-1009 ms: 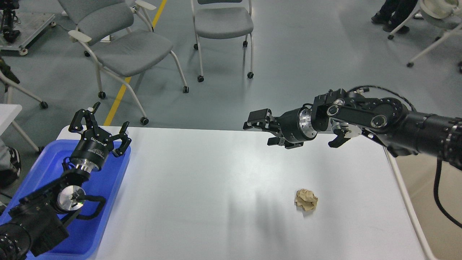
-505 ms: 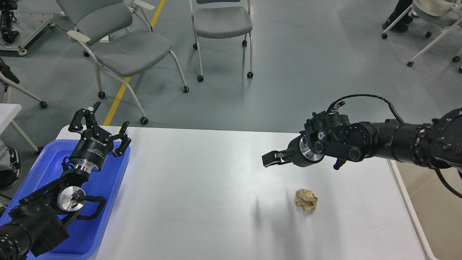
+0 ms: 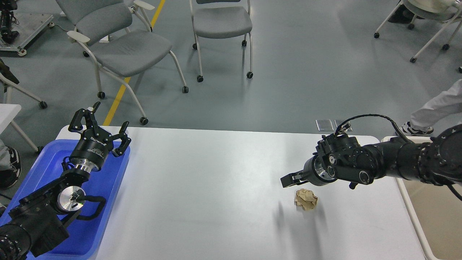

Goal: Tidy desktop
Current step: 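Move the right gripper toward the crumpled tan paper ball, then lower the right gripper onto the paper ball and close it, then carry the paper ball with the right gripper over the beige bin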

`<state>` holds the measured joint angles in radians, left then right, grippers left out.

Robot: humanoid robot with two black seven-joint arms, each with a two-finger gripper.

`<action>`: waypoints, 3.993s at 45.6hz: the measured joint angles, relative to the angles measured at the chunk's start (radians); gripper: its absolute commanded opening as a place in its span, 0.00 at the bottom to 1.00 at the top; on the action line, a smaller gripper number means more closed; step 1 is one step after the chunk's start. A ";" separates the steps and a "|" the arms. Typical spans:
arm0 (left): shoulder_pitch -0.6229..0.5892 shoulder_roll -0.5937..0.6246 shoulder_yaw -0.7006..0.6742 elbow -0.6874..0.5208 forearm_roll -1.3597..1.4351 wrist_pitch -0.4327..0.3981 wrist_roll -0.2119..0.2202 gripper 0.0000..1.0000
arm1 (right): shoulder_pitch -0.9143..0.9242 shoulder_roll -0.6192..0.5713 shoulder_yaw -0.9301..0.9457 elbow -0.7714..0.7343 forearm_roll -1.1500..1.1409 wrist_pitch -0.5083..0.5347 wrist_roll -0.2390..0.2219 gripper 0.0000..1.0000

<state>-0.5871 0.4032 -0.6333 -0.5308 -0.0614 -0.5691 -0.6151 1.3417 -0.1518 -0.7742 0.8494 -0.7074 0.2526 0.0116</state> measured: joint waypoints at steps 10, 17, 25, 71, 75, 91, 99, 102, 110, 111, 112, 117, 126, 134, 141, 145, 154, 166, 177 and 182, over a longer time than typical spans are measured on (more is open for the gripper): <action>0.000 0.000 0.000 0.000 0.000 0.000 0.000 0.98 | -0.034 -0.016 0.000 -0.004 -0.018 -0.012 0.001 1.00; 0.000 0.000 0.000 0.000 0.000 0.000 0.000 0.98 | -0.073 -0.020 0.007 -0.014 -0.026 -0.026 0.003 1.00; 0.000 0.000 0.000 0.000 0.000 0.000 0.000 0.98 | -0.110 -0.024 0.023 -0.031 -0.029 -0.037 0.004 1.00; 0.000 0.000 0.000 0.000 0.000 0.000 0.000 0.98 | -0.218 -0.044 0.083 -0.093 -0.035 -0.124 0.108 0.49; 0.000 0.000 0.000 0.000 0.000 0.000 0.000 0.98 | -0.220 -0.046 0.077 -0.094 -0.048 -0.127 0.127 0.43; 0.000 0.000 0.000 0.000 0.000 0.000 0.000 0.98 | -0.223 -0.071 0.063 -0.095 -0.083 -0.137 0.165 0.00; 0.000 0.000 0.000 0.000 0.000 0.000 0.000 0.98 | -0.202 -0.123 0.069 -0.068 -0.084 -0.133 0.170 0.00; 0.000 0.000 0.000 0.000 0.000 0.000 0.000 0.98 | -0.185 -0.153 0.075 -0.045 -0.082 -0.131 0.172 0.00; 0.000 0.000 0.000 0.000 0.000 0.000 0.000 0.98 | -0.141 -0.245 0.092 0.027 -0.078 -0.123 0.185 0.00; 0.000 0.000 0.000 0.000 0.000 0.000 0.000 0.98 | -0.136 -0.256 0.095 0.035 -0.078 -0.122 0.187 0.00; 0.000 0.000 0.000 0.000 0.000 0.000 0.000 0.98 | -0.131 -0.268 0.098 0.044 -0.078 -0.121 0.188 0.00; 0.000 0.000 0.000 0.000 0.000 0.000 0.000 0.98 | -0.112 -0.331 0.121 0.090 -0.077 -0.115 0.196 0.00; 0.000 0.000 0.000 0.000 0.000 0.000 0.000 0.98 | -0.094 -0.427 0.197 0.148 -0.075 -0.093 0.202 0.00; 0.000 0.000 0.001 0.000 0.000 0.000 0.000 0.98 | -0.093 -0.508 0.290 0.175 -0.069 -0.062 0.204 0.00; -0.001 0.000 0.001 0.000 0.000 0.000 0.000 0.98 | -0.094 -0.569 0.362 0.186 -0.058 -0.041 0.205 0.00; -0.001 0.000 0.001 0.000 0.000 0.000 0.000 0.98 | -0.095 -0.601 0.397 0.188 -0.047 -0.033 0.205 0.00; 0.000 0.000 0.001 0.000 0.000 0.000 0.000 0.98 | -0.097 -0.667 0.453 0.182 0.007 -0.025 0.204 0.00; 0.000 0.000 0.001 0.000 0.000 0.000 0.000 0.98 | -0.101 -0.736 0.499 0.115 0.151 -0.025 0.198 0.00; 0.000 0.000 0.001 0.000 0.000 0.000 0.000 0.98 | -0.147 -0.754 0.513 -0.054 0.352 -0.033 0.191 0.00; 0.000 0.000 0.000 0.000 0.000 0.000 0.000 0.98 | -0.187 -0.737 0.517 -0.163 0.464 -0.035 0.185 0.00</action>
<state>-0.5874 0.4035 -0.6332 -0.5307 -0.0615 -0.5691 -0.6151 1.1546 -0.8888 -0.2575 0.6866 -0.2437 0.2175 0.1965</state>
